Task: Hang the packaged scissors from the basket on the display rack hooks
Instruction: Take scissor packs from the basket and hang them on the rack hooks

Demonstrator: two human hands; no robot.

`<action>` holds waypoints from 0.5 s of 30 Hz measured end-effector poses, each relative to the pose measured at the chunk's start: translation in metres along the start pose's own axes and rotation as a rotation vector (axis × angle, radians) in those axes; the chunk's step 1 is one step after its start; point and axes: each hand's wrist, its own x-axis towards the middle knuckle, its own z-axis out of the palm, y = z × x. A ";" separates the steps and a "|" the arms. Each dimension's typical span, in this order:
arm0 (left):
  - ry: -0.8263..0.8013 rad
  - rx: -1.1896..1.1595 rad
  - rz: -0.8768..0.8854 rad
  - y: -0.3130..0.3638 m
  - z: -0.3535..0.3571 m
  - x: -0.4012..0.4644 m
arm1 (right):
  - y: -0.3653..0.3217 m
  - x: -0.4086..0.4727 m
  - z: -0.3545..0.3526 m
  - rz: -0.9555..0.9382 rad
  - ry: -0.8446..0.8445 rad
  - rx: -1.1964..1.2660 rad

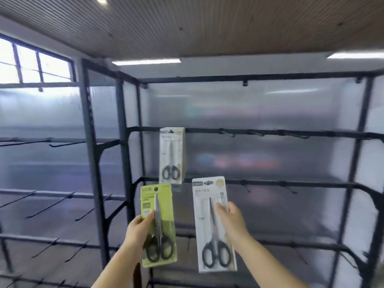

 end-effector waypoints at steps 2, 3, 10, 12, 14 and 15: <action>0.027 -0.009 0.032 0.018 -0.028 0.012 | -0.011 0.005 0.041 -0.014 -0.027 0.025; 0.029 -0.007 0.050 0.025 -0.035 0.018 | -0.016 0.009 0.054 -0.024 -0.027 0.028; 0.004 -0.003 0.077 0.045 -0.060 0.050 | -0.051 0.046 0.112 -0.068 -0.015 0.046; -0.019 -0.008 0.084 0.046 -0.058 0.056 | -0.058 0.060 0.119 -0.093 0.011 0.034; -0.031 -0.020 0.072 0.046 -0.055 0.062 | -0.065 0.073 0.125 -0.106 0.031 0.004; -0.032 -0.020 0.070 0.046 -0.053 0.064 | -0.068 0.079 0.127 -0.108 0.038 -0.013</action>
